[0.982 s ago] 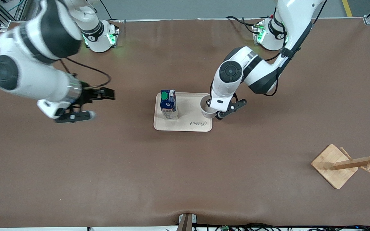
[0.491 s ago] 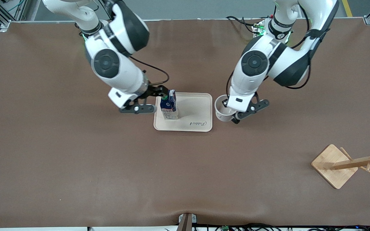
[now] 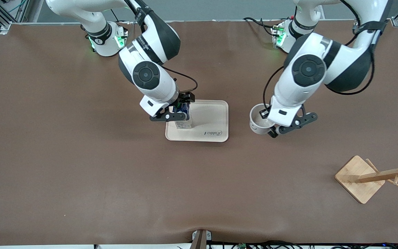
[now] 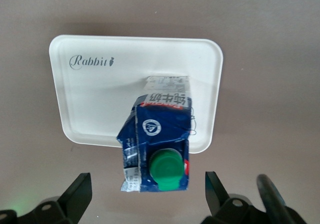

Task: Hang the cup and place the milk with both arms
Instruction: 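Lift the mug with the left gripper while the right gripper reaches the carton, then carry the mug toward the stand while the right gripper lifts the carton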

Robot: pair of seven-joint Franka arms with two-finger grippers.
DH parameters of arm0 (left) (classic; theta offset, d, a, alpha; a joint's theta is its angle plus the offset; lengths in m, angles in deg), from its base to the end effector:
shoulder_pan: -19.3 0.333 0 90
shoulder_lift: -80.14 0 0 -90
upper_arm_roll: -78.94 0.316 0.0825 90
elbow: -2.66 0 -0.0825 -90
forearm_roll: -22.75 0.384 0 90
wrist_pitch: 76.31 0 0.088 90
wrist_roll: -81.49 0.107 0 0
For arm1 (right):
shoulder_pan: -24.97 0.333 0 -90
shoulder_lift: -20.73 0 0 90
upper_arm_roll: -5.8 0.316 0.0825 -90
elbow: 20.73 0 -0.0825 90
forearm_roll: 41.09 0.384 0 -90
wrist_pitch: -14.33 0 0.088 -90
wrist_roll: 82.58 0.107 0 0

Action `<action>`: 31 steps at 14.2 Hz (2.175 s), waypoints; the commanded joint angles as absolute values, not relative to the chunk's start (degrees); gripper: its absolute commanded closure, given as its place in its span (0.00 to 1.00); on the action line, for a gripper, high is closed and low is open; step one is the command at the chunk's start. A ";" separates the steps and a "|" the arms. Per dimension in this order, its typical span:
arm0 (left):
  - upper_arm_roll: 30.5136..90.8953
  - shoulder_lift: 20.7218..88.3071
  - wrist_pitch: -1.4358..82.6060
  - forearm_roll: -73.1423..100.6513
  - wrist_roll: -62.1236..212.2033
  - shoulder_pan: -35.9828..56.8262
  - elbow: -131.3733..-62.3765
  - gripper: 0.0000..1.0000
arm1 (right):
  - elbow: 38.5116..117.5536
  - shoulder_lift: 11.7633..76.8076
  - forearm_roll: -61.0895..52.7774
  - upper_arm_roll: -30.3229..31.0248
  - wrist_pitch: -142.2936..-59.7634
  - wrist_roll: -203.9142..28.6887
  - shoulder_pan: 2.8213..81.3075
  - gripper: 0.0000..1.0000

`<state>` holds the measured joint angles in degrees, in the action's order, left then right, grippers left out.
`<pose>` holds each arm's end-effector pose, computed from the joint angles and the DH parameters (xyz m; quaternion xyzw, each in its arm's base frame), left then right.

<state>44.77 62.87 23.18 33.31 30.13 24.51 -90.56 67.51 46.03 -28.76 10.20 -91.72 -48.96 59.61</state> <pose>0.5683 -0.2557 0.4592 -0.9817 -0.1772 0.0492 0.0484 0.5131 0.4289 0.3911 -0.9909 -0.0080 0.1216 0.0565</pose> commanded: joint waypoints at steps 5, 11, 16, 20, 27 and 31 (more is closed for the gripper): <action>44.31 66.33 17.29 32.33 45.26 31.68 -86.63 1.00 | 67.52 48.16 -35.90 9.58 -92.63 -45.75 63.02 0.00; 44.49 68.79 17.20 32.50 56.51 37.13 -86.55 1.00 | 69.27 48.86 -36.60 9.49 -94.56 -45.58 64.08 0.12; 44.49 70.55 16.85 32.33 72.93 45.03 -86.55 1.00 | 68.57 48.51 -37.13 9.32 -94.57 -41.10 63.90 1.00; 44.66 70.47 17.11 32.85 82.26 49.52 -86.46 1.00 | 66.29 46.84 -37.05 9.23 -93.87 -36.72 62.41 1.00; 44.75 69.50 21.68 33.29 97.04 57.26 -86.64 1.00 | 66.02 38.94 -36.96 9.31 -83.68 -47.15 49.16 1.00; 44.75 67.31 26.24 33.21 102.65 59.63 -86.46 1.00 | 67.25 35.94 -36.96 9.23 -81.13 -63.02 39.06 1.00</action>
